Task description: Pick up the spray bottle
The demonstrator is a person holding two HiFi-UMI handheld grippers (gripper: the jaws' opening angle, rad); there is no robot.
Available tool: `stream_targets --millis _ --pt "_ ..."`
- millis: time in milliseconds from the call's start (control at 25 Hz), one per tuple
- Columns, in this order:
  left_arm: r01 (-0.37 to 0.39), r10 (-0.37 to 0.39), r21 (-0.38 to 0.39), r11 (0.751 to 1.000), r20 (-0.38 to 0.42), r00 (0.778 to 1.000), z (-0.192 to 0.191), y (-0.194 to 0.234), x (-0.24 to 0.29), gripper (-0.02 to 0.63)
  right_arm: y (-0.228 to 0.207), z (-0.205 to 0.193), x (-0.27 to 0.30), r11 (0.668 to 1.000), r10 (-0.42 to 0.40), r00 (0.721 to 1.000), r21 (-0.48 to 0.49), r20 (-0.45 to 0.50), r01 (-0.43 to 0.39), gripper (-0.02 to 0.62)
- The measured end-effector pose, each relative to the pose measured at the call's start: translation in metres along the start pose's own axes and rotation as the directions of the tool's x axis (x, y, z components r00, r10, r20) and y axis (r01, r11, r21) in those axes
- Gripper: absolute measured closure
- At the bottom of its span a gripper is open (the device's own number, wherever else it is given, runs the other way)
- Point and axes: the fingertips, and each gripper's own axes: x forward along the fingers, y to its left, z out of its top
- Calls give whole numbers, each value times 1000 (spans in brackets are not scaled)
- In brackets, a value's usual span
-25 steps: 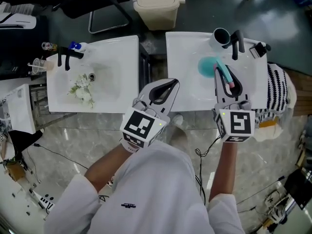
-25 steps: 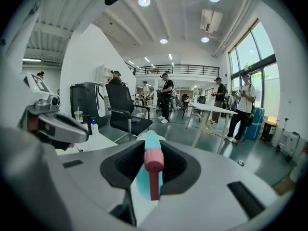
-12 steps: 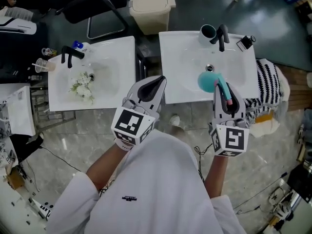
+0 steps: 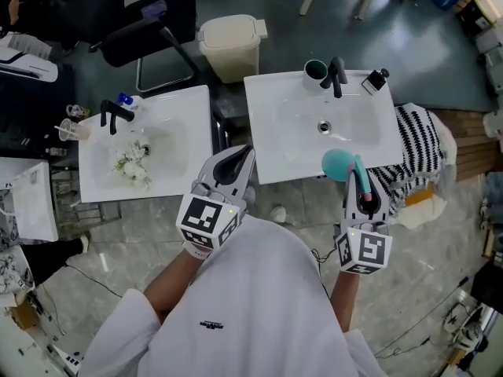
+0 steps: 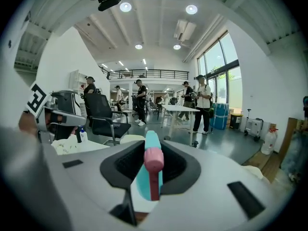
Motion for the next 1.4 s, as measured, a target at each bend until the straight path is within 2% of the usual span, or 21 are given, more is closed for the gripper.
stream_targets --millis 680,1160,1400 --pt "42 -43 29 999 7 999 5 -19 6 600 3 -7 -16 999 -22 1000 39 20 21 515" --pt "64 -64 18 998 18 998 8 -23 1 600 15 -3 -18 1000 -14 1000 8 27 13 515" --pt "75 -76 23 997 15 997 10 -25 0 600 20 -4 -18 1000 -16 1000 22 23 15 515"
